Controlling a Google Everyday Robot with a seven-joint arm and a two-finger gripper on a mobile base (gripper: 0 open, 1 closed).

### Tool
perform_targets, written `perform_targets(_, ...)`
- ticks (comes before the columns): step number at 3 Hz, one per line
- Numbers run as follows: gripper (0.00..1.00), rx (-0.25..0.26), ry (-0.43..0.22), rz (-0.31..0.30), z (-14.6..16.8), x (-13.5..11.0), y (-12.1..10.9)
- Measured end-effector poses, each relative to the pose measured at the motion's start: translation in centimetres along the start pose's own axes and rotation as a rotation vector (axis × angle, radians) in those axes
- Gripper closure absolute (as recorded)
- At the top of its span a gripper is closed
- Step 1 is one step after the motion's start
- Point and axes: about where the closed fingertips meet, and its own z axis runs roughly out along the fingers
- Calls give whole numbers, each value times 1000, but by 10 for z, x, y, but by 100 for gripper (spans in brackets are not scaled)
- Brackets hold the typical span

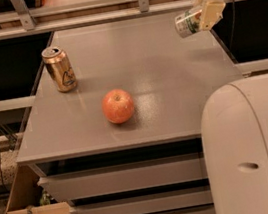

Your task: Move 7up can near apple

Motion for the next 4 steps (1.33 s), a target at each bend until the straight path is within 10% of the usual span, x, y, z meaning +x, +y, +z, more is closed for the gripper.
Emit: perform_targets(4,100,-84,-247,92,-3,-20,122)
